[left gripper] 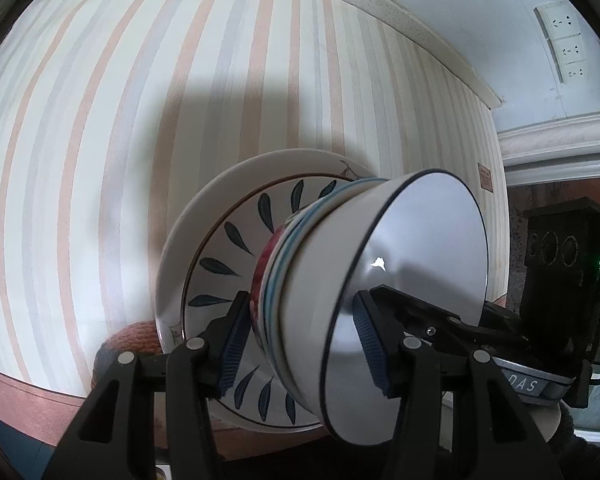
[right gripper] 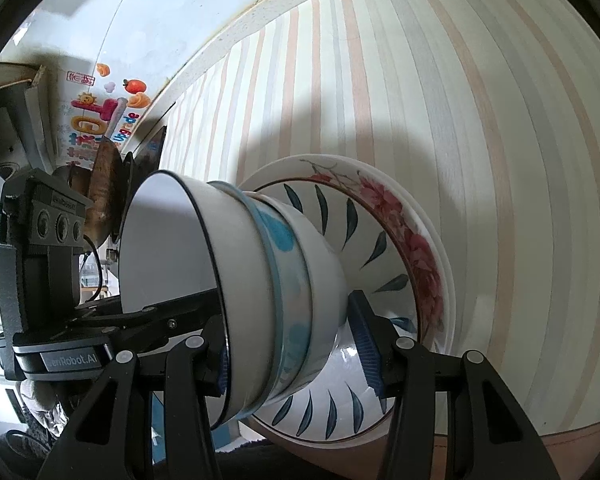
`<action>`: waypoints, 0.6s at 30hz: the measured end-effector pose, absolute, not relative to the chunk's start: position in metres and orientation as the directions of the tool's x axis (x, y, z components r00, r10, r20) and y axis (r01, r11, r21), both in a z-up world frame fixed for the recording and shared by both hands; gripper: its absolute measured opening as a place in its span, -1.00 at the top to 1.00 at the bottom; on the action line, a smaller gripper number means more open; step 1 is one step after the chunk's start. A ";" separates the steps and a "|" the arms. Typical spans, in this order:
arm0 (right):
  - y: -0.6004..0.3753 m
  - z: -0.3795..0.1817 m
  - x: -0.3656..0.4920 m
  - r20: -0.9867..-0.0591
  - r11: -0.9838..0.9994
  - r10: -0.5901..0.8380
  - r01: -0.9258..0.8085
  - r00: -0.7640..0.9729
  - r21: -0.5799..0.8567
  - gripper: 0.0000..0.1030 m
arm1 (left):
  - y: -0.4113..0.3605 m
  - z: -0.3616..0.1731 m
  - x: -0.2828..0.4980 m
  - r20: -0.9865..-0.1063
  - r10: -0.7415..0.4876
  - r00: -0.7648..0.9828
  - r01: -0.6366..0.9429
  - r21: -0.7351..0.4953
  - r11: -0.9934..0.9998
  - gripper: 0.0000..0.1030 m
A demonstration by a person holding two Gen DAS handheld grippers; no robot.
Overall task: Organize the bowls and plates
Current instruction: 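Carry the bowl stack with both tools over the plate stack, then lower the bowls onto the blue-leaf plate and open both tools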
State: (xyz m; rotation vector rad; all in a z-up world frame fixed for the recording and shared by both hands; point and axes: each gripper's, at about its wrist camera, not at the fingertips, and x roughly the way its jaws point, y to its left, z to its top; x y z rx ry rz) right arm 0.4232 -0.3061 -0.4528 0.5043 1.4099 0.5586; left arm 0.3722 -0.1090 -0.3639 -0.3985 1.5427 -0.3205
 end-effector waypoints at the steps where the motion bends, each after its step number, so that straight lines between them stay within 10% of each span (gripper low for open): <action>1: -0.307 -0.452 0.423 -0.771 0.774 0.633 -0.066 0.072 0.629 -0.01 | -0.107 -0.363 0.370 -0.898 -0.440 0.010 -0.047 -0.440 0.897 0.04; 18: -0.312 -0.414 0.411 -0.862 0.873 0.487 -0.110 0.140 0.476 -0.01 | -0.115 -0.318 0.340 -0.972 -0.196 0.130 0.002 -0.198 0.980 0.04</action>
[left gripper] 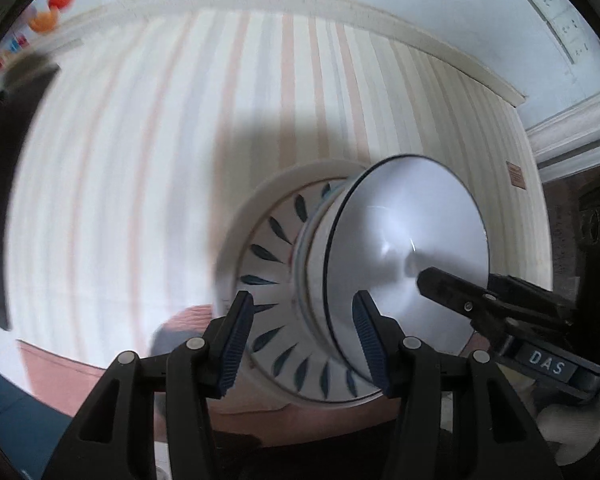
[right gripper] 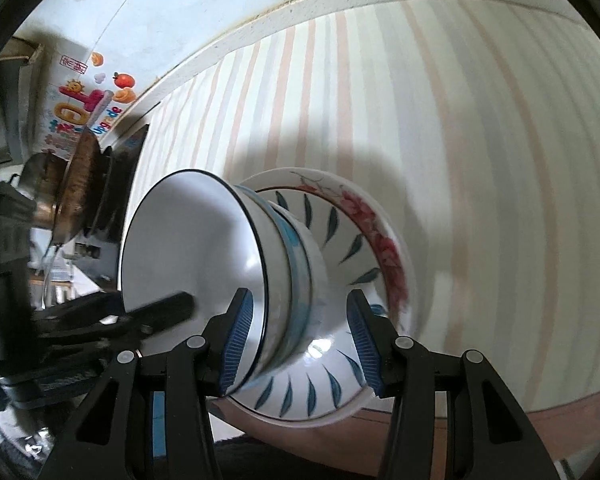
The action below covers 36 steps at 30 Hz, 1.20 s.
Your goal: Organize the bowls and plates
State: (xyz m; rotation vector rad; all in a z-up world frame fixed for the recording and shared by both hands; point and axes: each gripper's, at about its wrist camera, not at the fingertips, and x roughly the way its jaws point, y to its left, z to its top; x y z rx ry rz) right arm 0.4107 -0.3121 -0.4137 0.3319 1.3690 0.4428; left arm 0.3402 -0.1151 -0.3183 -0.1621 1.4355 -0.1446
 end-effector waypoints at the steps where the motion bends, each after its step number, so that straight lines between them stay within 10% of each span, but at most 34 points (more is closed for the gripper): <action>1: -0.313 -0.411 0.408 -0.871 0.882 0.470 -0.111 0.147 0.457 -0.01 | -0.114 -0.314 0.337 -0.973 -0.176 0.146 0.005 -0.177 0.984 0.04; 4: -0.315 -0.396 0.398 -0.888 0.904 0.426 -0.120 0.174 0.410 -0.06 | -0.114 -0.299 0.330 -0.973 -0.145 0.181 0.016 -0.145 0.989 0.04; 6: -0.316 -0.379 0.388 -0.898 0.923 0.383 -0.132 0.218 0.361 -0.49 | -0.113 -0.288 0.326 -0.969 -0.128 0.211 0.019 -0.127 0.992 0.00; 11: -0.320 -0.334 0.359 -0.887 0.951 0.310 -0.122 0.341 0.285 -0.82 | -0.116 -0.258 0.316 -0.948 -0.086 0.307 0.048 -0.075 0.996 -0.71; 36: -0.346 -0.156 0.162 -0.711 0.983 0.185 -0.118 0.678 0.142 -0.96 | -0.127 -0.116 0.155 -0.763 -0.005 0.647 -0.021 -0.024 1.000 -0.90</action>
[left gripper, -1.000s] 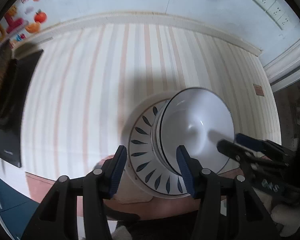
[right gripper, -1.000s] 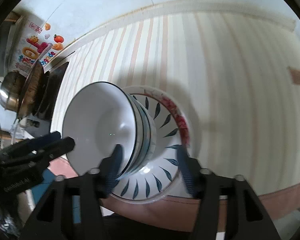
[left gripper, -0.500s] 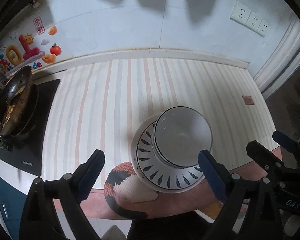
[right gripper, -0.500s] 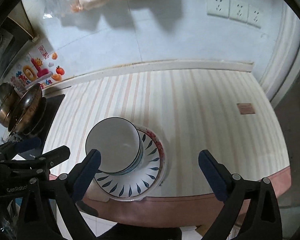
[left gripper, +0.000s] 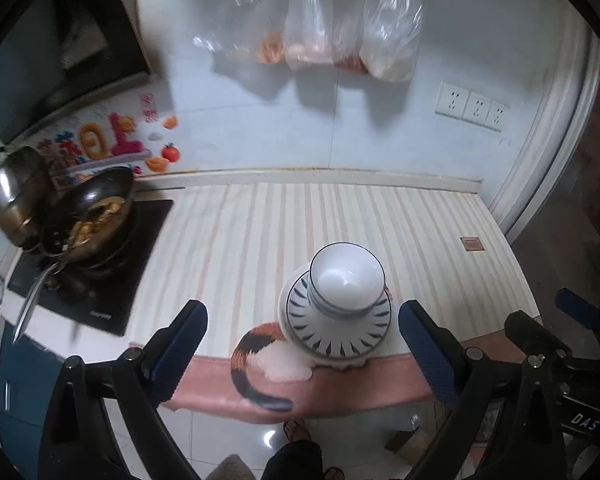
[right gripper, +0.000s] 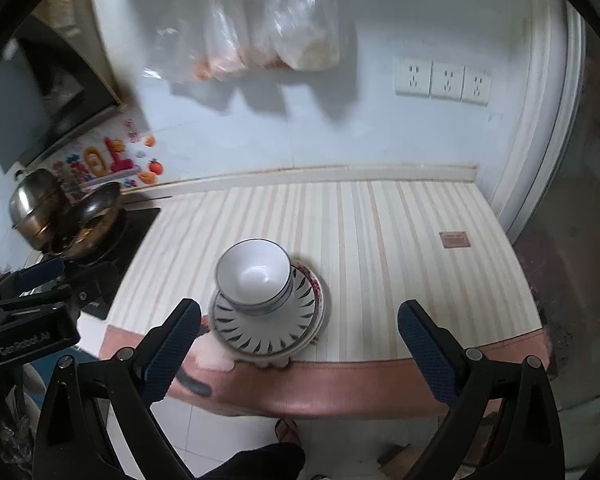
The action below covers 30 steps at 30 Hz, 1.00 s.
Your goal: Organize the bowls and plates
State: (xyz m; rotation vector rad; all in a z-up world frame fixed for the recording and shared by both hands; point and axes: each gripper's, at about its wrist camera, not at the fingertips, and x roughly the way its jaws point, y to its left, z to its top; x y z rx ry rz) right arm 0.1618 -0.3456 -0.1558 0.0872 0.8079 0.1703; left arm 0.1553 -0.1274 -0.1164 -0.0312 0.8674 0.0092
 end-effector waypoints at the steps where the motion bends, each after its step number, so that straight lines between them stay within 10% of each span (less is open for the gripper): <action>1: -0.346 -0.150 0.150 -0.704 0.982 0.187 -0.125 0.685 0.140 -0.96 | -0.130 -0.111 0.142 -0.754 -0.001 0.657 -0.024 -0.022 0.999 -0.90; 30: -0.363 -0.089 -0.042 -0.634 0.987 0.159 -0.126 0.757 0.098 -0.97 | -0.131 -0.072 -0.021 -0.710 0.062 0.702 -0.082 0.005 0.997 -1.00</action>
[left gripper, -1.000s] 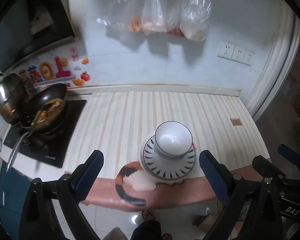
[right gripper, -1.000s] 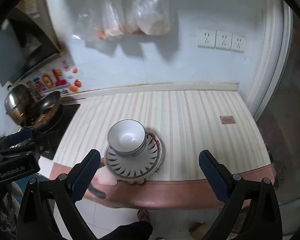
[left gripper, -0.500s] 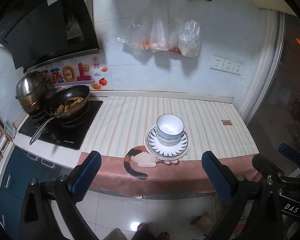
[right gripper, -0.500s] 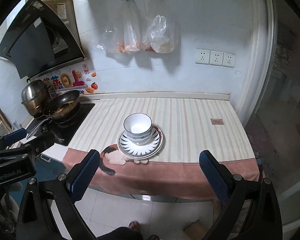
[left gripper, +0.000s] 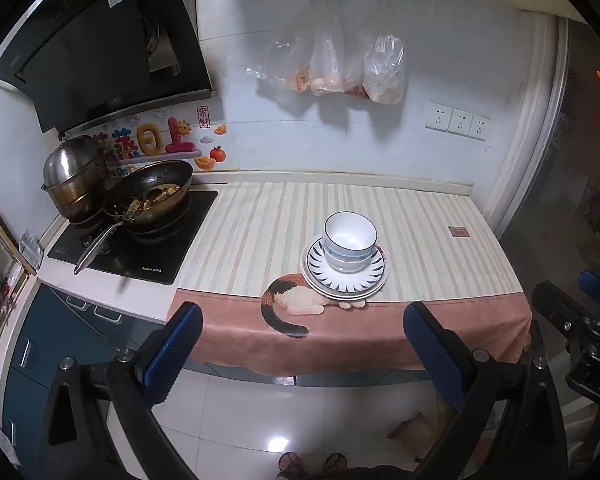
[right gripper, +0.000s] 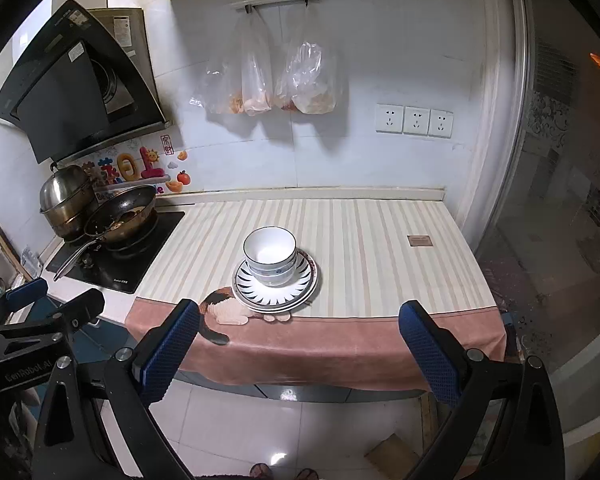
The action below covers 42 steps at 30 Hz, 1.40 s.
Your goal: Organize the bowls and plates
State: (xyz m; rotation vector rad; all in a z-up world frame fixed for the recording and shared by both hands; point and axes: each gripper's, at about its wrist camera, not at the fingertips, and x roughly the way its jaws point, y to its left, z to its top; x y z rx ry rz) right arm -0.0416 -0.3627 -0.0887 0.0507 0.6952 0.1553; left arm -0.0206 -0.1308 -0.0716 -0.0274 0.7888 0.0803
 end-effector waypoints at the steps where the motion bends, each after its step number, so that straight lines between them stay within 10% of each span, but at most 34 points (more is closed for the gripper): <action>1: -0.362 -0.088 -0.041 -0.633 0.987 0.158 -0.125 0.758 0.098 -0.97 | -0.130 -0.071 -0.021 -0.709 0.064 0.702 -0.081 0.009 0.997 -1.00; 42: -0.356 -0.083 -0.031 -0.629 0.991 0.135 -0.108 0.766 0.081 -0.98 | -0.118 -0.062 -0.022 -0.692 0.056 0.720 -0.057 0.021 0.998 -1.00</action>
